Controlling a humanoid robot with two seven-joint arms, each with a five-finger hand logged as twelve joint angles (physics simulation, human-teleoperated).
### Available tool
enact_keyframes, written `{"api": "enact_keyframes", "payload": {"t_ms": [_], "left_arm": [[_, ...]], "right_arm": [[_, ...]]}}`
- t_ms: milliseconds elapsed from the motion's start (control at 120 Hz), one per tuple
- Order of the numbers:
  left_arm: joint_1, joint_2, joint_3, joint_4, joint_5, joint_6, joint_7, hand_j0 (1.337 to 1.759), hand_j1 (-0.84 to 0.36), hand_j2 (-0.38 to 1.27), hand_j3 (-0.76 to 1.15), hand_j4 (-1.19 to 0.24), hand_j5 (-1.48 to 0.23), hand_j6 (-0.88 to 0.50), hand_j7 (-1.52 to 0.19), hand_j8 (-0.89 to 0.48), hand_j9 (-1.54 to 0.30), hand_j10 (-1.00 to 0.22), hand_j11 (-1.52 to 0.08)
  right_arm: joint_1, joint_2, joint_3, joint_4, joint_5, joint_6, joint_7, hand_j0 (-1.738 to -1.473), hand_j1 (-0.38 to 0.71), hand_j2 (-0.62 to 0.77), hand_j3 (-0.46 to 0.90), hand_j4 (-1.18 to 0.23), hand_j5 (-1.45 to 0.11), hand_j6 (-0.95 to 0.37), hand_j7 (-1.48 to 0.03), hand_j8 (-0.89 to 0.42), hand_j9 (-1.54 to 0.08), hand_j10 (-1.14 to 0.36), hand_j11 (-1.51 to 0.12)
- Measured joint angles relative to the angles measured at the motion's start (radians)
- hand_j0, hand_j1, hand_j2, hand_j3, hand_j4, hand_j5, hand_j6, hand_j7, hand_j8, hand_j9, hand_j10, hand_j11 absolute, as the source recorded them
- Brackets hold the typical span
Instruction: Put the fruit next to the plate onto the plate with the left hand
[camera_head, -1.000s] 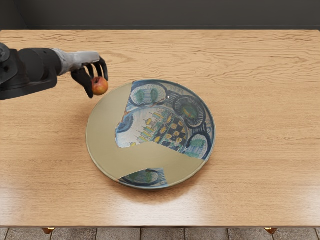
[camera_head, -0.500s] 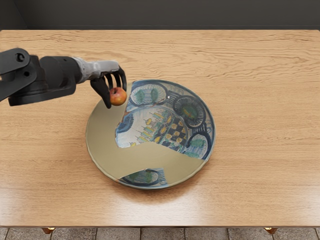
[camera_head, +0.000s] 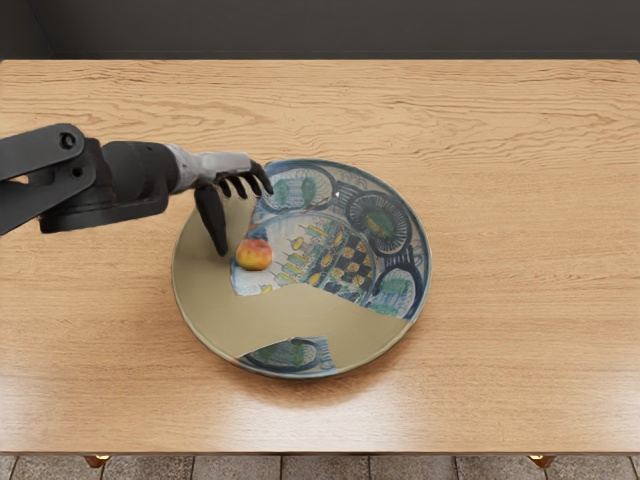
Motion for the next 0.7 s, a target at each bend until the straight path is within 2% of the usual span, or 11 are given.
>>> {"api": "enact_keyframes", "payload": {"t_ms": [75,183,258,392,483,550,700], "left_arm": [[-0.010,0.007,-0.012,-0.003,-0.050,-0.014,0.000,1.658,0.11,0.13,0.00,-0.20,-0.29,-0.18,-0.28,-0.22,-0.29,-0.22,-0.29],[0.008,0.089,-0.112,-0.006,-0.219,-0.127,0.000,1.658,0.21,0.08,0.00,-0.12,-0.17,-0.11,-0.17,-0.13,-0.17,-0.13,-0.17],[0.009,0.099,-0.159,-0.006,-0.324,-0.205,0.000,1.658,0.25,0.05,0.00,-0.09,-0.12,-0.08,-0.12,-0.09,-0.12,-0.09,-0.12],[0.019,0.201,-0.202,-0.007,-0.510,-0.306,0.000,1.658,0.30,0.03,0.00,-0.05,-0.07,-0.04,-0.06,-0.05,-0.06,-0.05,-0.06],[0.092,0.266,-0.258,-0.007,-0.639,-0.346,0.000,1.658,0.31,0.02,0.00,-0.03,-0.04,-0.03,-0.04,-0.04,-0.04,-0.03,-0.04],[0.118,0.309,-0.299,-0.007,-0.705,-0.359,0.000,1.658,0.32,0.01,0.00,-0.03,-0.03,-0.02,-0.03,-0.03,-0.03,-0.03,-0.03],[0.126,0.315,-0.342,-0.006,-0.787,-0.370,0.000,1.658,0.33,0.01,0.00,-0.02,-0.02,-0.02,-0.02,-0.02,-0.02,-0.02,-0.02]], "right_arm": [[0.000,0.000,0.000,0.000,0.000,0.000,0.000,-1.658,-0.33,0.00,0.00,-0.02,-0.02,-0.02,-0.02,-0.02,-0.02,-0.02,-0.02],[0.000,0.000,0.000,0.000,0.000,0.000,0.000,-1.658,-0.33,0.00,0.00,-0.02,-0.02,-0.02,-0.02,-0.02,-0.02,-0.02,-0.02],[0.000,0.000,0.000,0.000,0.000,0.000,0.000,-1.658,-0.33,0.00,0.00,-0.02,-0.02,-0.02,-0.02,-0.02,-0.02,-0.02,-0.02],[0.000,0.000,0.000,0.000,0.000,0.000,0.000,-1.658,-0.33,0.00,0.00,-0.02,-0.02,-0.02,-0.02,-0.02,-0.02,-0.02,-0.02],[0.000,0.000,0.000,0.000,0.000,0.000,0.000,-1.658,-0.33,0.00,0.00,-0.02,-0.02,-0.02,-0.02,-0.02,-0.02,-0.02,-0.02],[0.000,0.000,0.000,0.000,0.000,0.000,0.000,-1.658,-0.33,0.00,0.00,-0.02,-0.02,-0.02,-0.02,-0.02,-0.02,-0.02,-0.02],[0.000,0.000,0.000,0.000,0.000,0.000,0.000,-1.658,-0.33,0.00,0.00,-0.02,-0.02,-0.02,-0.02,-0.02,-0.02,-0.02,-0.02]]}}
